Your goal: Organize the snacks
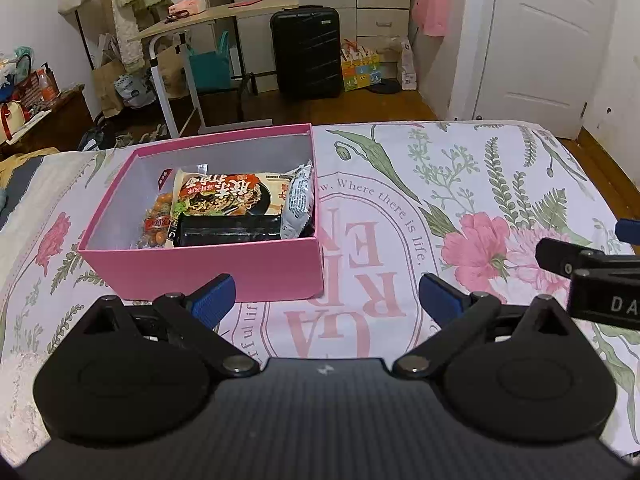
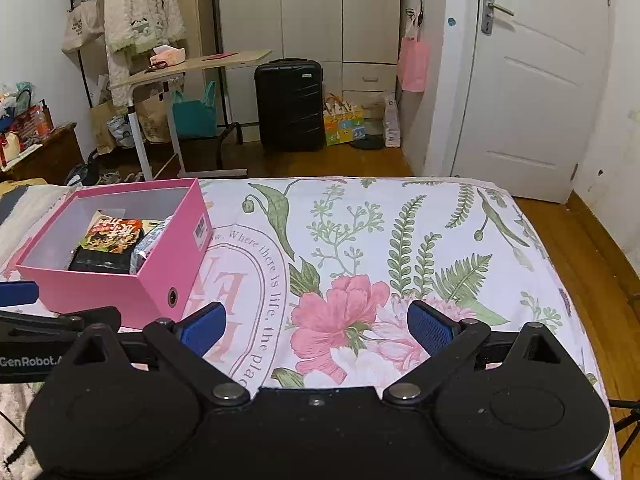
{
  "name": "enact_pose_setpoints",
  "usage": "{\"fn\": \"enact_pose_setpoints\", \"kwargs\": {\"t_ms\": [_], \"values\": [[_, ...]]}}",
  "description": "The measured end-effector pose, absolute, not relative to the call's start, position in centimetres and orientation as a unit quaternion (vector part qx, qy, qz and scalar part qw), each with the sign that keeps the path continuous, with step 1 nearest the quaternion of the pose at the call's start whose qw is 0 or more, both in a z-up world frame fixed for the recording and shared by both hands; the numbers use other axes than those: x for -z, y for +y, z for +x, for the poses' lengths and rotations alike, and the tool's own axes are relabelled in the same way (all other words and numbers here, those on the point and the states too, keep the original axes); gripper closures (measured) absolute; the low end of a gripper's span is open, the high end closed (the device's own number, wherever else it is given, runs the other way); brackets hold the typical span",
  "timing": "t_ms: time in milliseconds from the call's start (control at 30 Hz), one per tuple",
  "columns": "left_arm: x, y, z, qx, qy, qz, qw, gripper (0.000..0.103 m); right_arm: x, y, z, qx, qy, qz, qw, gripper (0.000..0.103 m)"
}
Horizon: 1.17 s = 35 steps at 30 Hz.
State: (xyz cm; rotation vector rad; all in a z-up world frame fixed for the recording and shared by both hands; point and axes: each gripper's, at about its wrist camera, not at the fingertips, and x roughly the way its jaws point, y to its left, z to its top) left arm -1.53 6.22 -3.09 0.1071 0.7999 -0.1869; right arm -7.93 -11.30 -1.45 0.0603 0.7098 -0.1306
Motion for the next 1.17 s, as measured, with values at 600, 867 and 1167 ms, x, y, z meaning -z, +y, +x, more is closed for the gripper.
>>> {"fn": "enact_pose_setpoints", "kwargs": {"t_ms": [600, 867, 1167], "values": [[3.40, 5.98, -1.67, 0.093, 0.404, 0.056, 0.908, 0.003, 1.53, -11.27, -7.90, 0.066, 0.348, 0.032, 0.935, 0.004], [3.31, 6.24, -1.61, 0.091, 0.402, 0.052, 0.909, 0.003, 1.56, -11.31, -7.93, 0.068, 0.349, 0.033, 0.934, 0.004], [3.38, 6.31, -1.41, 0.094, 0.403, 0.059, 0.908, 0.003, 1.95, -11.60, -7.67, 0.071, 0.356, 0.039, 0.931, 0.004]]}}
